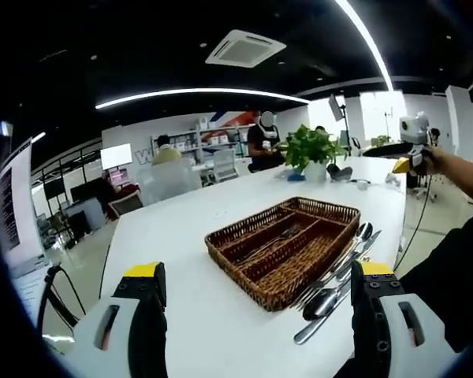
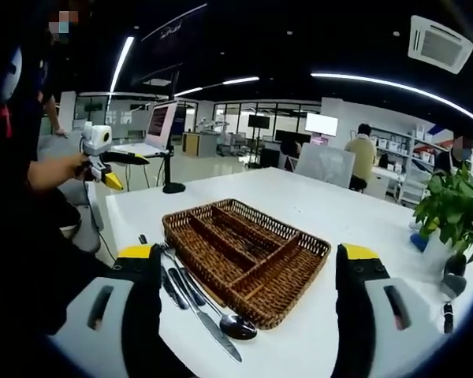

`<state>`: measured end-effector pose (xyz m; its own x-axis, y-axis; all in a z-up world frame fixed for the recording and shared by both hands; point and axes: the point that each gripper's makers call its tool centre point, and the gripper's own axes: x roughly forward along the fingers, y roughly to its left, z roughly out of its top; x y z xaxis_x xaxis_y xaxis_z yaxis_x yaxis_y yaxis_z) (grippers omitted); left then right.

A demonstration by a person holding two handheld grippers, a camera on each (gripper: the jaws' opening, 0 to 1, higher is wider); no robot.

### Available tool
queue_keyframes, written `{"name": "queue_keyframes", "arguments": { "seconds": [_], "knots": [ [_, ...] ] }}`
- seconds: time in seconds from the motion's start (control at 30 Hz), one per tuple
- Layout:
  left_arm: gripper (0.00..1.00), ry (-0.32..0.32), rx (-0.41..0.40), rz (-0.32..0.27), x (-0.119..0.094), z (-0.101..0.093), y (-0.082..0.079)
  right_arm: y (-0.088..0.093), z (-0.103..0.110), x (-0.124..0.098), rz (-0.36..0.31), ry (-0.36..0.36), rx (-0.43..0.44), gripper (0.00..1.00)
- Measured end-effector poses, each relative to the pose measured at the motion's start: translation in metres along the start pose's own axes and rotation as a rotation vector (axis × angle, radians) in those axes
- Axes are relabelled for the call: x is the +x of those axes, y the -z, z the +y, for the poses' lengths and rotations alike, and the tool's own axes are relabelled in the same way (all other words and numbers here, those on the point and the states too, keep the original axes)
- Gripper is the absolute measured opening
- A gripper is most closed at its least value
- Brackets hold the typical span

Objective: Arrange the knives, forks, and spoons in their matching storage slots by inserting each utensil handle-first until every utensil is classified and aligned in the correct compartment

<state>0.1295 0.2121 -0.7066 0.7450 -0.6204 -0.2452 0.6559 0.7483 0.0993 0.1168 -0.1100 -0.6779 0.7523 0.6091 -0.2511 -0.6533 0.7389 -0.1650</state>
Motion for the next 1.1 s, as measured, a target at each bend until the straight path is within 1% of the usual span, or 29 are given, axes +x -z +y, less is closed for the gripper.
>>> {"name": "queue_keyframes", "arguments": {
  "seconds": [0.03,0.1,0.17,0.23,0.27,0.3,0.33,0.43,0.53,0.77,0.83,0.9,1.03,1.1],
  "knots": [
    [0.99,0.001,0.0,0.003,0.0,0.0,0.001,-0.001,0.002,0.001,-0.001,-0.005,-0.001,0.92],
    [0.99,-0.004,0.008,0.003,-0.002,0.001,0.001,-0.002,0.009,0.004,0.0,-0.037,-0.008,0.93],
    [0.99,-0.008,0.001,0.003,-0.003,0.004,0.003,0.001,0.014,0.009,0.016,-0.057,-0.021,0.94],
    [0.99,-0.014,-0.005,0.007,-0.004,0.006,0.007,0.003,0.013,0.013,0.021,-0.059,-0.02,0.97],
    [0.99,-0.015,-0.006,0.009,-0.004,0.006,0.007,0.006,0.011,0.015,0.026,-0.06,-0.002,1.0],
    [0.99,-0.016,-0.008,0.011,-0.005,0.006,0.009,0.008,0.011,0.016,0.033,-0.056,0.016,0.99],
    [0.99,-0.016,-0.009,0.011,-0.005,0.006,0.009,0.007,0.009,0.019,0.026,-0.061,0.012,1.0],
    [0.99,-0.015,-0.008,0.017,-0.006,0.005,0.011,0.009,0.016,0.025,0.032,-0.091,0.005,0.98],
    [0.99,-0.016,-0.004,0.019,-0.006,0.006,0.011,0.011,0.019,0.032,0.039,-0.104,-0.016,0.96],
    [0.99,-0.022,0.002,0.035,-0.007,0.008,0.016,0.008,0.028,0.048,0.034,-0.141,-0.027,0.92],
    [0.99,-0.024,-0.002,0.031,-0.008,0.008,0.017,0.007,0.032,0.053,0.033,-0.164,-0.04,0.91],
    [0.99,-0.027,0.0,0.033,-0.009,0.008,0.019,0.006,0.038,0.057,0.036,-0.186,-0.047,0.88],
    [0.99,-0.03,-0.011,0.039,-0.009,0.008,0.024,0.008,0.045,0.062,0.044,-0.214,-0.054,0.86],
    [0.99,-0.036,-0.01,0.06,-0.008,0.008,0.031,0.009,0.048,0.066,0.05,-0.224,-0.061,0.84]
  ]
}}
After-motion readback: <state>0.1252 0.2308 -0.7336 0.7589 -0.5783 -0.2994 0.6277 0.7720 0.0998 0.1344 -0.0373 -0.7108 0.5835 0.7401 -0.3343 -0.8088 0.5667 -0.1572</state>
